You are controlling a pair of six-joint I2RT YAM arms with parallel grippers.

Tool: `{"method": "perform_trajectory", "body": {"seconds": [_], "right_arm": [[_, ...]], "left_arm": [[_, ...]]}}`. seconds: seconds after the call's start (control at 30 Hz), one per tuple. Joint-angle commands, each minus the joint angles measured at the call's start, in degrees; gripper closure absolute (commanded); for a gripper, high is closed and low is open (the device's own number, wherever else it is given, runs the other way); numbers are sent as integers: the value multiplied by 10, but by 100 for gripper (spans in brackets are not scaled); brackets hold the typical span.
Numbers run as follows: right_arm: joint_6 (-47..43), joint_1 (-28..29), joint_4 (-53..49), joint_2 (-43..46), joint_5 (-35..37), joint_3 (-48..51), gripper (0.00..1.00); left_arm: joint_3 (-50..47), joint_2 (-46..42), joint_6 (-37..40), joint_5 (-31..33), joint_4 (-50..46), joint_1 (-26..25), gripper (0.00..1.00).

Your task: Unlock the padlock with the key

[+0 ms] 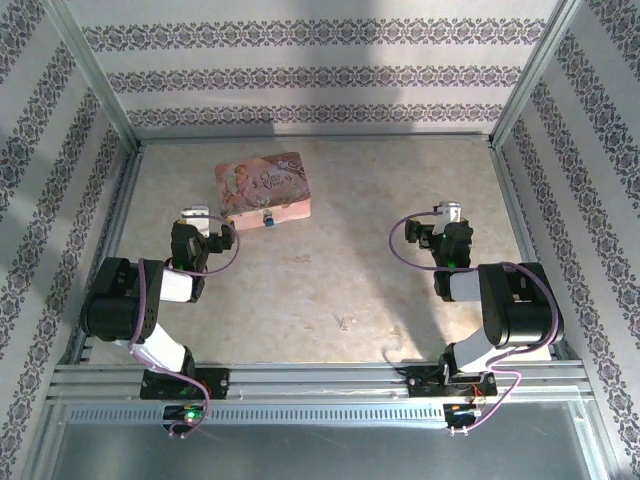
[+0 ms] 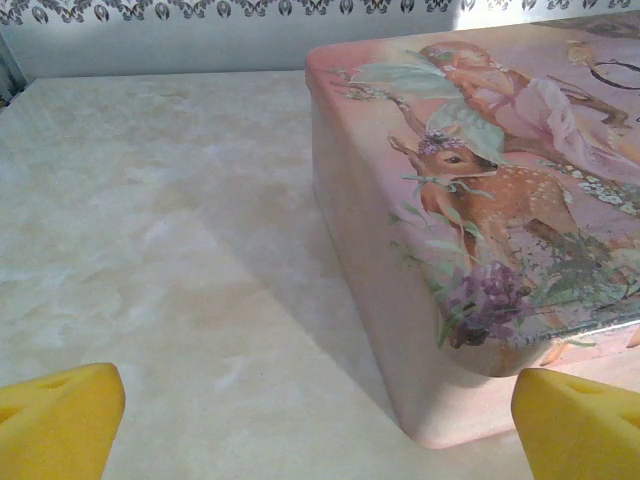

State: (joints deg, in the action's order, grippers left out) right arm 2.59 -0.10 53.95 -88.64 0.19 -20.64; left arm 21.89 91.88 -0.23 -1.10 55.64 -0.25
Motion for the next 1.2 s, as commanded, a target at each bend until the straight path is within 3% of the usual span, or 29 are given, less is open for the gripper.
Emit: {"method": "perform_trajectory", "body": {"seconds": [0.0,0.8,0.97,1.17], "right_arm": [[-7,5,4,8,6,-10,1],[-1,4,-2,21,11,-8,2],[6,4,-93,103,23,-14,1],[55,4,-297,217,-4,-56,2]], "left_arm": [[3,-5,1,-4,-11,7,1],[-20,-28,-2,5,17,7,1],[3,-141,-11,36,-120,7,1],[95,-240,-76,53,-316,7,1]]}}
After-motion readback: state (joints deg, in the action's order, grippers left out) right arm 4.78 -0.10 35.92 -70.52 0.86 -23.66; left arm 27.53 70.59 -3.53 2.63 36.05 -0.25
